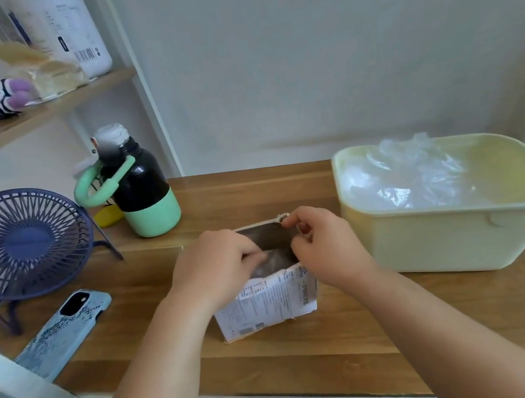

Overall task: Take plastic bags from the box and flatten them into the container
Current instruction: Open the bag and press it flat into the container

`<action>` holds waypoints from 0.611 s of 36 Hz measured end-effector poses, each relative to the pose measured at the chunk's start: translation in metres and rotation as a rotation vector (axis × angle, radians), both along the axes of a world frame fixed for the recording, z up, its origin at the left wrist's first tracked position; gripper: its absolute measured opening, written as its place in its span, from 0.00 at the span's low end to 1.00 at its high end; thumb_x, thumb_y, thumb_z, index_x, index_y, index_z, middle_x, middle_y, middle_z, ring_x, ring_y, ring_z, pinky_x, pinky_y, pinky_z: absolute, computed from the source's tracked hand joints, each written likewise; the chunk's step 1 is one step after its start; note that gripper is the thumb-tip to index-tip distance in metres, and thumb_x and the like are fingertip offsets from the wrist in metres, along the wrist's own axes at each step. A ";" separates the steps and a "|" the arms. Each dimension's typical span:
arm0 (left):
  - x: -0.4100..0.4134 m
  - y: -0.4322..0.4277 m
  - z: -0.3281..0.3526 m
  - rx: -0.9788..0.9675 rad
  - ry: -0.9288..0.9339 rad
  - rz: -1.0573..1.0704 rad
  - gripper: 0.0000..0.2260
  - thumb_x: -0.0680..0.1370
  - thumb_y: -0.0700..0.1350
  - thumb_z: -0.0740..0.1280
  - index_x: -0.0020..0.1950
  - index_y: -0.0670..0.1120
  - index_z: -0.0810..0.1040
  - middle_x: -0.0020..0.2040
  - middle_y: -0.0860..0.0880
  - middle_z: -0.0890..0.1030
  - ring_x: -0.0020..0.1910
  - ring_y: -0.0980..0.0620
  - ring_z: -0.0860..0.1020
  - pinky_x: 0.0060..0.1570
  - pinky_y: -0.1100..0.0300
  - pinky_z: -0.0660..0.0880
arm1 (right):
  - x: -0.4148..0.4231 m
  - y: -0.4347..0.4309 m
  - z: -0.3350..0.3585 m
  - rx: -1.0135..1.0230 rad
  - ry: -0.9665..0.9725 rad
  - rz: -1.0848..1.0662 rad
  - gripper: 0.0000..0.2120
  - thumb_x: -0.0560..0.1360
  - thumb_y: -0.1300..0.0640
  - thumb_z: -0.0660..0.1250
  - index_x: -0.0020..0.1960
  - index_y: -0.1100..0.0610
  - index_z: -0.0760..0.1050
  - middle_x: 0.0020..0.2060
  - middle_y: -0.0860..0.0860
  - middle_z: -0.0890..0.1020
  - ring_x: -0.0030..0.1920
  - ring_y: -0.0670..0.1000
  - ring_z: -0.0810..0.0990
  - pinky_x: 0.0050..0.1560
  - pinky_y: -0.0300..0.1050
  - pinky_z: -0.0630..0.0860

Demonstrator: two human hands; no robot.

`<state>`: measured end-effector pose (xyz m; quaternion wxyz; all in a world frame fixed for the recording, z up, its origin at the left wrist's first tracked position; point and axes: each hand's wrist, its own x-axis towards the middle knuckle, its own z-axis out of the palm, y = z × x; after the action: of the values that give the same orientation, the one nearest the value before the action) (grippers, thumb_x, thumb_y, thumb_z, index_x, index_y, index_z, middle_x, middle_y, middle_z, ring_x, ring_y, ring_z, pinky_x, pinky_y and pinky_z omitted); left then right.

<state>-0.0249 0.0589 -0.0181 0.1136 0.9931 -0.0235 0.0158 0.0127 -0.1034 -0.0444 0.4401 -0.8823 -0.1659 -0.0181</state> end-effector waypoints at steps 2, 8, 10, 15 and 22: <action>-0.002 0.002 -0.002 -0.181 -0.056 -0.003 0.09 0.79 0.55 0.63 0.48 0.59 0.84 0.44 0.56 0.83 0.41 0.55 0.80 0.43 0.49 0.78 | -0.001 0.000 0.000 0.025 0.020 0.002 0.14 0.76 0.64 0.59 0.57 0.51 0.76 0.45 0.48 0.74 0.36 0.40 0.69 0.37 0.29 0.65; -0.009 0.002 0.001 -0.698 -0.289 0.025 0.07 0.78 0.48 0.68 0.47 0.61 0.82 0.46 0.66 0.81 0.51 0.68 0.78 0.54 0.64 0.76 | -0.002 0.000 0.002 0.088 0.090 0.027 0.07 0.77 0.59 0.61 0.50 0.47 0.74 0.46 0.49 0.78 0.36 0.41 0.71 0.35 0.32 0.65; -0.012 0.000 0.005 -0.962 -0.360 0.109 0.07 0.78 0.47 0.67 0.49 0.59 0.83 0.47 0.62 0.84 0.51 0.65 0.80 0.56 0.60 0.76 | -0.004 0.000 0.009 0.138 0.120 0.032 0.03 0.78 0.54 0.63 0.49 0.48 0.75 0.41 0.45 0.78 0.34 0.40 0.72 0.34 0.32 0.66; -0.011 -0.003 0.031 -1.523 -0.463 0.291 0.07 0.81 0.45 0.64 0.48 0.51 0.82 0.43 0.52 0.85 0.47 0.52 0.82 0.53 0.51 0.77 | -0.011 -0.003 0.034 0.277 0.086 0.049 0.14 0.77 0.45 0.63 0.60 0.48 0.72 0.51 0.38 0.77 0.53 0.40 0.76 0.51 0.34 0.73; 0.000 -0.012 0.059 -1.719 -0.295 0.189 0.11 0.79 0.43 0.66 0.60 0.42 0.79 0.49 0.43 0.82 0.46 0.45 0.81 0.51 0.48 0.78 | -0.013 -0.014 0.065 0.398 0.125 0.151 0.43 0.65 0.39 0.74 0.74 0.43 0.56 0.66 0.44 0.72 0.65 0.45 0.71 0.61 0.45 0.71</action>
<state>-0.0254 0.0470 0.0409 0.8165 0.5493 0.0646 0.1656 0.0001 -0.1179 0.0208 0.6151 -0.7625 -0.1970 0.0374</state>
